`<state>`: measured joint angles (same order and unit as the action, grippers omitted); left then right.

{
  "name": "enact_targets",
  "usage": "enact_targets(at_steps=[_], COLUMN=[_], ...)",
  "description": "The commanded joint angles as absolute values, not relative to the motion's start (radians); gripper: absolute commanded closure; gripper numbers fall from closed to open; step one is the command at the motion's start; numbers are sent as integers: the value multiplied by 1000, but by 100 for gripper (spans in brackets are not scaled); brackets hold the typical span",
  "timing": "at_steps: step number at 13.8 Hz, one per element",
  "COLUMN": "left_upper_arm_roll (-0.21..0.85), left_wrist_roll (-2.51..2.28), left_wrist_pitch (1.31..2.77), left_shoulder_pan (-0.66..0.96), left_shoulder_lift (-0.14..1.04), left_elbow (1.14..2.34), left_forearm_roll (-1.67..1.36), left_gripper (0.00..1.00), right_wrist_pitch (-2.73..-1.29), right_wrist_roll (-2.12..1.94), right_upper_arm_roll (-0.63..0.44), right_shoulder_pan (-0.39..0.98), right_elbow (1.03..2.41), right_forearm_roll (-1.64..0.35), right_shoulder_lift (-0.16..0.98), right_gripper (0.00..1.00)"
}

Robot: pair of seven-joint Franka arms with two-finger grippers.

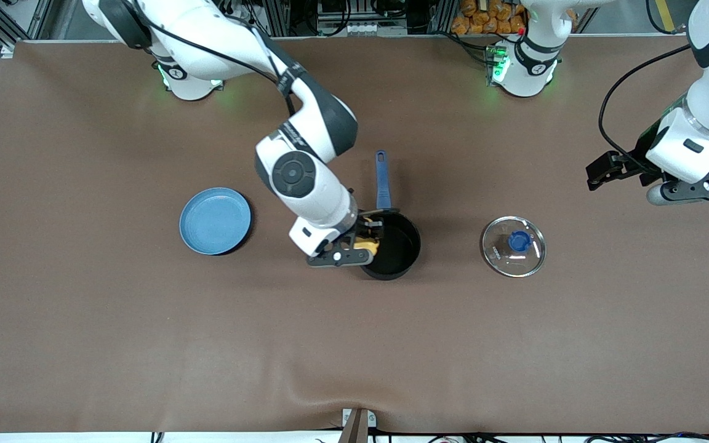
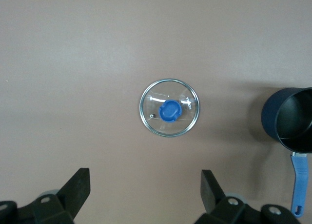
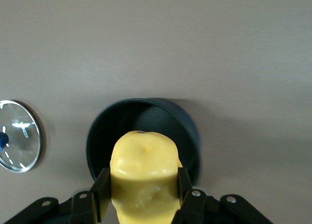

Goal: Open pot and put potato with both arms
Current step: 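Carry the potato over the pot while the left gripper withdraws, then lower the potato into the pot and open the right gripper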

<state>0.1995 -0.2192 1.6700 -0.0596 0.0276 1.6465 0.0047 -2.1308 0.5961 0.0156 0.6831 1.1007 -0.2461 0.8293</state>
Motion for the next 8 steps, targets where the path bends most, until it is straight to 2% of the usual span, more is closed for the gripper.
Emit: enact_targets(at_steps=[1, 4, 8], left_upper_arm_roll=[129, 16, 15], left_wrist_roll=[-135, -109, -83], left_wrist_pitch=[1634, 1621, 1620], left_shoulder_pan=[-46, 57, 60], left_shoulder_lift=[31, 28, -30], left_elbow=[1615, 1597, 1635], left_forearm_roll=[-54, -66, -67], left_gripper=[0, 0, 0], right_wrist_pitch=[-2177, -2178, -2220], right_wrist_roll=[627, 627, 629], right_upper_arm_roll=[0, -2, -8], right_shoulder_pan=[727, 744, 781], right_elbow=[1032, 1014, 1014], right_forearm_roll=[-261, -256, -245], right_shoulder_lift=[914, 952, 1000], right_gripper=[100, 100, 100])
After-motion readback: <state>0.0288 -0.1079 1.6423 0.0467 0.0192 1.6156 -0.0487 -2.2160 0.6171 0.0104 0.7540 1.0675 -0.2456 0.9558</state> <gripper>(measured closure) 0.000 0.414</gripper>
